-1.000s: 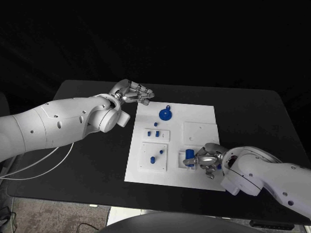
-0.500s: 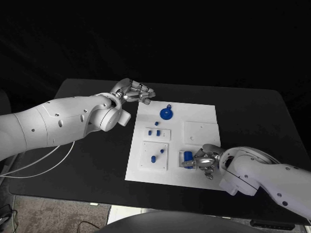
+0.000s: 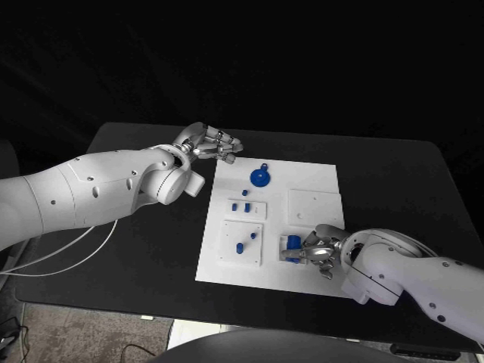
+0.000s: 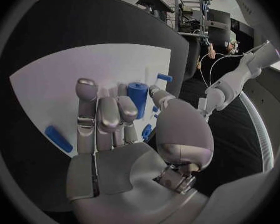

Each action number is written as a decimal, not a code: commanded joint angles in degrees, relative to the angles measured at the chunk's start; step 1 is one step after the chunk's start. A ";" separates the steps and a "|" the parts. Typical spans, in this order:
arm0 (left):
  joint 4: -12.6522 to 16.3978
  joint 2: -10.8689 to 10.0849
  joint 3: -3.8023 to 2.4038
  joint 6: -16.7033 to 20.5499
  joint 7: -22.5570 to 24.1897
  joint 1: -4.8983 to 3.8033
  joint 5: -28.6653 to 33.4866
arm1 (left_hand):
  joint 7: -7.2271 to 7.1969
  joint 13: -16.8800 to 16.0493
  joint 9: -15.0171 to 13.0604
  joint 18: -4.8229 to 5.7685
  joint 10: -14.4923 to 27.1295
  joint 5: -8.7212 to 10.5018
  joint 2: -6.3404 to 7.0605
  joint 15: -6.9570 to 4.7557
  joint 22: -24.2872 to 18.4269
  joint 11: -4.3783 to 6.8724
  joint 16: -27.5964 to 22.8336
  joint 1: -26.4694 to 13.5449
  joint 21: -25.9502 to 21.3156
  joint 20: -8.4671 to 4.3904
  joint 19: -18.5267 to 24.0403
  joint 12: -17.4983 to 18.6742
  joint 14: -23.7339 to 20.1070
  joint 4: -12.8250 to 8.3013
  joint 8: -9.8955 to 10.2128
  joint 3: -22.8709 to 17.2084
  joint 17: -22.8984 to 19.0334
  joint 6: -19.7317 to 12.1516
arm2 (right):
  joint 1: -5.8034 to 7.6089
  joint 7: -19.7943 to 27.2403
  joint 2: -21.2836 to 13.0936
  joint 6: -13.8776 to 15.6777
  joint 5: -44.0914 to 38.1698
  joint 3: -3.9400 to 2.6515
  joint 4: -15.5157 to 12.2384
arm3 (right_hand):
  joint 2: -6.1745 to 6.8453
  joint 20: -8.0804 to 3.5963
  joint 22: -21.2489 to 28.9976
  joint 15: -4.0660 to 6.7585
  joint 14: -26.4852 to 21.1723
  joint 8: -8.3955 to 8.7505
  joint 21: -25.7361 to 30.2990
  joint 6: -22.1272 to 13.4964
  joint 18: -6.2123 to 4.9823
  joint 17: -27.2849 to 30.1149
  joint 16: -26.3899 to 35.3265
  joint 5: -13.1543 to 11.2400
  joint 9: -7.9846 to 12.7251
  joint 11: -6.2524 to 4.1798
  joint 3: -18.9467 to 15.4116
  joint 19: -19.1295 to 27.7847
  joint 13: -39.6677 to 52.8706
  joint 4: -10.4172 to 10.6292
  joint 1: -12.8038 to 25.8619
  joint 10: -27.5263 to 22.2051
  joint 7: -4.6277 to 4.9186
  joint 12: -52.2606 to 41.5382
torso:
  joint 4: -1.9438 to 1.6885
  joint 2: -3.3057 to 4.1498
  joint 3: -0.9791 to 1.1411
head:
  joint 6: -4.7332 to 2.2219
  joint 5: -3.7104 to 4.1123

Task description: Assemble the parts on the task board

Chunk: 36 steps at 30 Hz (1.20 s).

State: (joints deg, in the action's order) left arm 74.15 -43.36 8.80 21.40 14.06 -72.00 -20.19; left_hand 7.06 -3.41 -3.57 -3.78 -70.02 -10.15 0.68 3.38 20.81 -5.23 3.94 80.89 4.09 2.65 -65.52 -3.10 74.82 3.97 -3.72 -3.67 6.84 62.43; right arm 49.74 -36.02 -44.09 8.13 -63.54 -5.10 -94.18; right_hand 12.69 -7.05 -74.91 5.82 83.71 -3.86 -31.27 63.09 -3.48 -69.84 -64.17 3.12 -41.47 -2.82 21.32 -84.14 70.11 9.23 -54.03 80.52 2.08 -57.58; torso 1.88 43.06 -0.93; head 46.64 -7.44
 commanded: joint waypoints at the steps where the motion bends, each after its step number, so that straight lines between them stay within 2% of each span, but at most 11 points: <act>1: 0.18 0.01 -0.03 -0.68 0.20 -0.05 0.29 | -0.18 -0.05 -0.05 0.58 0.31 -0.21 -0.09 0.37 -0.05 -0.02 -0.14 0.19 0.20 0.06 -0.34 -0.28 -0.16 0.36 0.08 0.10 0.09 -0.31 | -0.19 0.14 0.27 -0.48 -0.77 0.19 0.10 | 0.59 -0.13 -3.40 -0.03 0.12 0.20 0.33 -0.54 0.43 0.09 0.45 -0.32 0.64 0.09 -4.87 -2.01 -0.05 2.71 -0.37 -0.48 0.08 0.38 | 0.04 0.02 0.01 | 0.03 -0.11; 3: 0.19 0.00 -0.03 -0.68 0.18 -0.05 0.29 | -0.18 -0.05 -0.05 0.58 0.31 -0.21 -0.09 0.37 -0.05 -0.02 -0.14 0.19 0.20 0.06 -0.34 -0.28 -0.16 0.36 0.08 0.10 0.09 -0.31 | -0.18 0.40 0.26 -0.41 -0.72 0.20 0.10 | 0.63 -0.14 -3.39 -0.03 0.10 0.21 0.39 -0.73 0.43 0.11 0.55 -0.28 0.80 0.11 -9.45 -2.01 -0.07 5.01 -0.95 -0.52 0.12 0.49 | 0.05 -0.01 0.01 | 0.02 -0.15; 4: 0.19 0.00 -0.03 -0.68 0.17 -0.05 0.29 | -0.18 -0.05 -0.05 0.58 0.31 -0.21 -0.09 0.37 -0.05 -0.02 -0.14 0.19 0.20 0.06 -0.34 -0.28 -0.16 0.36 0.08 0.10 0.09 -0.31 | -0.18 0.51 0.25 -0.36 -0.70 0.20 0.10 | 0.43 -0.13 -3.38 -0.04 0.11 0.17 0.49 -0.73 0.43 0.08 0.59 -0.28 0.93 0.11 -12.93 -2.01 -0.05 7.36 -2.96 -0.52 0.12 0.52 | 0.05 -0.01 0.02 | 0.02 -0.16; 7: 0.20 -0.02 -0.03 -0.67 0.15 -0.05 0.29 | -0.18 -0.05 -0.05 0.58 0.31 -0.21 -0.09 0.37 -0.05 -0.02 -0.14 0.19 0.20 0.06 -0.34 -0.28 -0.16 0.36 0.08 0.10 0.09 -0.31 | -0.17 0.75 0.21 -0.25 -0.67 0.20 0.09 | -1.32 0.07 -3.41 -0.19 0.18 0.18 0.52 -0.75 0.33 0.07 0.66 0.18 1.02 0.23 -19.39 -2.05 -0.03 7.51 -4.29 -0.53 0.21 0.53 | 0.02 0.02 0.05 | 0.05 -0.18; 8: 0.20 -0.03 -0.03 -0.66 0.15 -0.05 0.29 | -0.18 -0.05 -0.05 0.58 0.31 -0.21 -0.09 0.37 -0.05 -0.02 -0.14 0.19 0.20 0.06 -0.34 -0.28 -0.16 0.36 0.08 0.10 0.09 -0.31 | -0.17 0.91 0.17 -0.18 -0.65 0.20 0.10 | -5.07 0.16 -3.43 -0.27 0.22 0.18 0.55 -0.80 0.21 0.05 0.63 4.99 0.90 0.22 -25.34 -2.09 -0.02 6.34 -5.45 -0.52 0.25 0.43 | 0.00 0.02 0.06 | 0.01 -0.18; 9: 0.20 -0.03 -0.03 -0.66 0.14 -0.05 0.29 | -0.18 -0.05 -0.05 0.58 0.31 -0.21 -0.09 0.37 -0.05 -0.02 -0.14 0.19 0.20 0.06 -0.34 -0.28 -0.16 0.36 0.08 0.10 0.09 -0.31 | -0.17 0.99 0.15 -0.15 -0.65 0.20 0.09 | -6.66 0.23 -3.46 -0.29 0.22 0.18 0.52 -0.83 0.14 0.09 0.65 5.75 0.75 0.24 -28.01 -2.11 -0.03 5.83 -6.03 -0.54 0.26 0.34 | 0.00 0.02 0.06 | 0.01 -0.18; 15: 0.21 -0.06 -0.03 -0.64 0.10 -0.06 0.29 | -0.18 -0.05 -0.05 0.58 0.31 -0.21 -0.09 0.37 -0.05 -0.02 -0.14 0.19 0.20 0.06 -0.34 -0.28 -0.16 0.36 0.08 0.10 0.09 -0.31 | -0.17 1.57 -0.10 0.33 -0.63 0.20 -0.01 | -9.16 0.24 -3.51 -0.27 0.26 0.19 0.34 -0.65 0.13 0.02 0.45 7.84 0.41 0.23 -29.42 -2.17 -0.17 2.65 -6.53 -0.46 0.20 0.02 | 0.04 0.02 0.07 | -0.03 -0.22; 18: 0.22 -0.08 -0.03 -0.61 0.07 -0.06 0.29 | -0.18 -0.05 -0.05 0.58 0.31 -0.21 -0.09 0.37 -0.05 -0.02 -0.14 0.19 0.20 0.06 -0.34 -0.28 -0.16 0.36 0.08 0.10 0.09 -0.31 | -0.17 2.27 -0.39 1.11 -0.63 0.20 -0.10 | -11.86 0.19 -3.58 -0.20 0.34 0.21 -0.04 -0.27 0.17 -0.13 0.16 10.71 0.25 0.13 -30.96 -2.26 -0.18 -0.40 -6.82 -0.20 0.08 -0.22 | 0.06 0.02 0.09 | -0.09 -0.13; 22: 0.22 -0.08 -0.03 -0.59 0.02 -0.06 0.29 | -0.15 -0.04 -0.06 0.57 0.36 -0.24 -0.16 0.38 -0.37 -0.04 -0.13 0.22 0.20 0.07 -0.38 -0.27 -0.20 0.46 0.07 0.13 0.09 -0.37 | -0.17 3.75 -0.81 2.35 -0.60 0.20 -0.23 | -14.64 0.10 -3.57 -0.12 0.34 0.19 -0.20 -0.03 0.20 -0.14 0.10 12.53 0.02 0.06 -33.13 -2.27 -0.18 -3.37 -7.33 -0.10 -0.02 -0.36 | 0.06 0.00 0.09 | -0.33 0.05; 31: 0.12 -0.17 -0.02 -0.56 -0.02 -0.06 0.29 | -0.17 -0.04 -0.06 0.56 0.36 -0.28 -0.18 0.37 -0.44 -0.02 -0.13 0.33 0.22 0.06 -0.40 -0.27 -0.18 0.43 0.07 0.06 0.09 -0.35 | 0.35 8.09 -3.39 3.39 1.97 -0.24 -1.44 | -15.43 0.05 -3.54 -0.08 0.34 0.22 -0.21 -0.42 0.16 -0.05 0.13 18.01 1.05 0.13 -34.76 -2.28 0.17 -6.40 -8.18 0.06 0.15 -0.84 | 0.13 0.00 0.18 | -0.74 0.82; 36: 0.04 -0.13 -0.01 -0.59 -0.03 -0.06 0.29 | -0.17 -0.04 -0.06 0.56 0.36 -0.28 -0.18 0.37 -0.44 -0.02 -0.13 0.33 0.22 0.06 -0.40 -0.27 -0.18 0.43 0.07 0.06 0.09 -0.35 | 1.24 9.74 -5.47 1.91 4.63 -1.25 -2.12 | -14.79 0.25 -3.47 -0.27 0.27 0.18 0.26 -1.10 -0.05 0.07 0.28 21.34 5.60 0.47 -35.61 -2.17 0.14 -7.32 -8.38 -0.11 0.64 -0.73 | 0.16 0.01 0.17 | -1.13 1.63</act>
State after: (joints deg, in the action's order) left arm 74.10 -43.58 8.81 21.39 13.77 -72.01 -20.18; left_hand 7.06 -3.41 -3.57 -3.80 -70.02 -10.14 0.68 3.38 20.42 -5.23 3.94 80.89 4.09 2.66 -65.52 -3.10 74.82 4.12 -3.72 -3.51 6.88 62.43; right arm 50.89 -29.48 -49.34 10.88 -61.54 -6.33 -96.08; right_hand -2.49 -7.05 -74.91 5.82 83.71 -3.48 -31.27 62.26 -3.47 -69.81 -63.88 24.33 -35.91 -2.54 -14.36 -84.14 70.22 2.27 -62.23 80.35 2.47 -58.27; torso 2.02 43.07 -0.76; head 45.74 -6.21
